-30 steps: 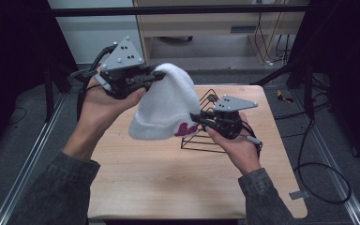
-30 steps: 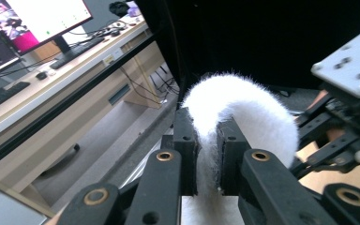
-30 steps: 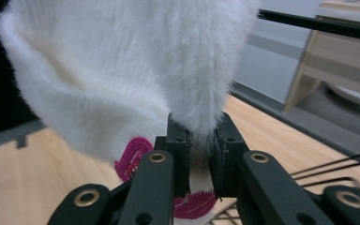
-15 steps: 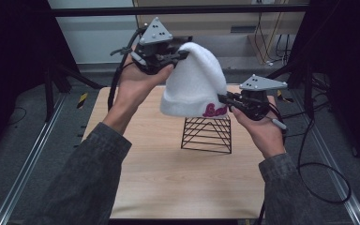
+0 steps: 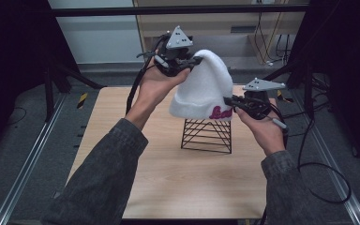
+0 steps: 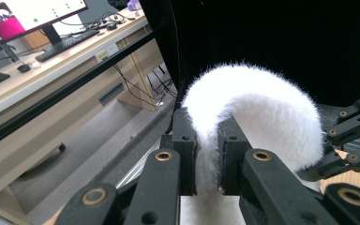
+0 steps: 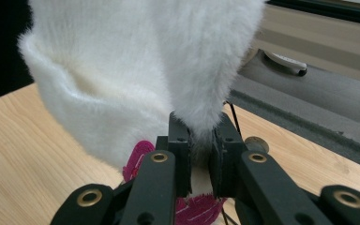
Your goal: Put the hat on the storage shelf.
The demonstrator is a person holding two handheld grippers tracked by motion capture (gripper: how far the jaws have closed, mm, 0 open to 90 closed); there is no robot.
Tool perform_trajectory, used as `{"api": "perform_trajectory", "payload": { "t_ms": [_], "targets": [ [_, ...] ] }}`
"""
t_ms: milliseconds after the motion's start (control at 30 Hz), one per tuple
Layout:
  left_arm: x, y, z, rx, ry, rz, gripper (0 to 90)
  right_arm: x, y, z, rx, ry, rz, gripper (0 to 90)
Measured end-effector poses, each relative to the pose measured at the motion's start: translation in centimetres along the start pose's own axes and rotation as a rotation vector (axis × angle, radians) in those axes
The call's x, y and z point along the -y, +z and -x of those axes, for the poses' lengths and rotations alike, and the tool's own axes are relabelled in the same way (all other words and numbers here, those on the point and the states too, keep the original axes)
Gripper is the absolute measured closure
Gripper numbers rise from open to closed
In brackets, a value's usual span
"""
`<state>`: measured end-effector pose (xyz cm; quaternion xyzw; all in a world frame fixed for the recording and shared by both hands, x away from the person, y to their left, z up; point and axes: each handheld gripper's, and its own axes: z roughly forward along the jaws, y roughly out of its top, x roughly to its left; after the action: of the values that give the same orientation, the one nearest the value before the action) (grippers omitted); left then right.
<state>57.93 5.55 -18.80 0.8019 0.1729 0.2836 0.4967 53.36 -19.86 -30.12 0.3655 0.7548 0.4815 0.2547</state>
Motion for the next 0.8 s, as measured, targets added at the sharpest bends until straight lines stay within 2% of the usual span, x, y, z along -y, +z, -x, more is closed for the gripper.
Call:
{"api": "perform_trajectory", "payload": {
  "t_ms": [433, 500, 633, 700, 733, 800],
  "targets": [
    [1.8, 1.1, 0.3, 0.0, -0.009, -0.03, 80.2, 1.4, 0.6, -0.5, -0.001, -0.006, -0.038, 80.8],
    [2.1, 1.1, 0.4, 0.003, -0.008, -0.039, 80.2, 1.7, 0.7, -0.6, 0.005, -0.025, -0.051, 80.8],
    [2.6, 1.0, 0.9, 0.007, 0.001, -0.045, 80.2, 2.3, 0.7, -0.6, 0.007, -0.018, -0.058, 80.8],
    [2.8, 1.1, 1.1, 0.017, -0.012, -0.047, 80.2, 2.5, 0.7, -0.7, 0.011, -0.02, -0.065, 80.8],
    [2.9, 1.1, 1.2, 0.028, -0.022, -0.046, 80.2, 2.7, 0.6, -0.8, 0.019, -0.036, -0.075, 80.8],
    [3.1, 1.3, 1.5, 0.025, -0.012, -0.054, 80.2, 2.8, 0.6, -0.9, 0.02, -0.032, -0.076, 80.7]
  ]
}}
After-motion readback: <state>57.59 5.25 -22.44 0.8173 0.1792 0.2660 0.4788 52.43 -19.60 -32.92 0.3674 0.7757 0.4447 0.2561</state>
